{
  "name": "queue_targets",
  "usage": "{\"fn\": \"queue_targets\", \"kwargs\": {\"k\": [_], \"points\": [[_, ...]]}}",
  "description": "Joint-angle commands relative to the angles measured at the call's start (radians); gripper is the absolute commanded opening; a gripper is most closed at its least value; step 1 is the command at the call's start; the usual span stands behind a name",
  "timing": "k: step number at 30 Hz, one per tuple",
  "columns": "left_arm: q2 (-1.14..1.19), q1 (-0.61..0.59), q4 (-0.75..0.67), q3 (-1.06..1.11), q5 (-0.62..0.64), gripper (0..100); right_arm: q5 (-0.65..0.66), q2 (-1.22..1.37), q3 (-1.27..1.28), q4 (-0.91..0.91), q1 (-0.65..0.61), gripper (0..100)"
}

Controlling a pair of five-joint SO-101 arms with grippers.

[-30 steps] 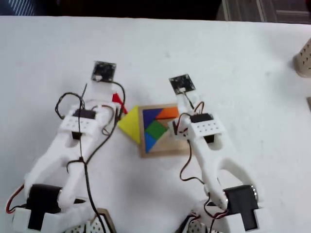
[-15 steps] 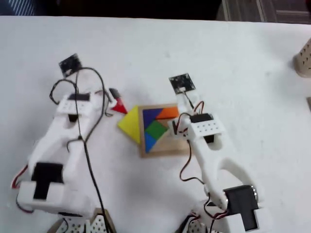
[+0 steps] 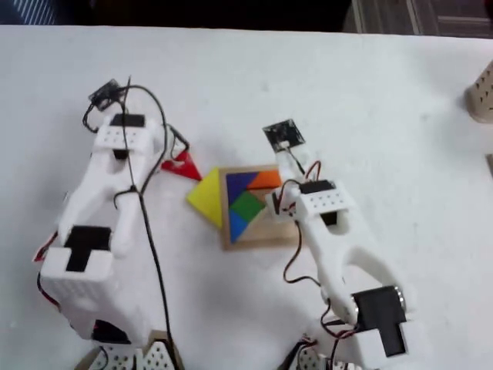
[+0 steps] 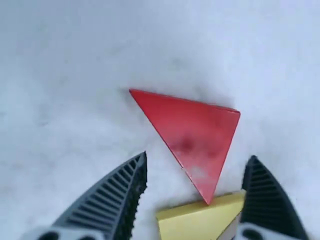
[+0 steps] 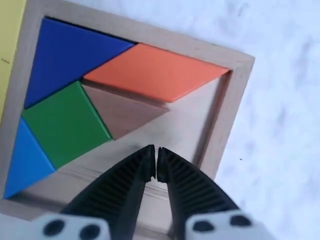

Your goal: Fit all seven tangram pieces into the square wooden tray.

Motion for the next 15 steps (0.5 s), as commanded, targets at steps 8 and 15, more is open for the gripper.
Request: {"fn": "queue_targets", "kwargs": {"k": [8,15], "points": [[0.211,0.018,0.187,-0.293,0.112,42,0.017,0.008,-0.058,-0.010,-0.010,1.8],[0.343,0.001,0.311,-0.433,0.110,42,0.017,0.010,-0.058,-0.010,-0.010,1.8]]}}
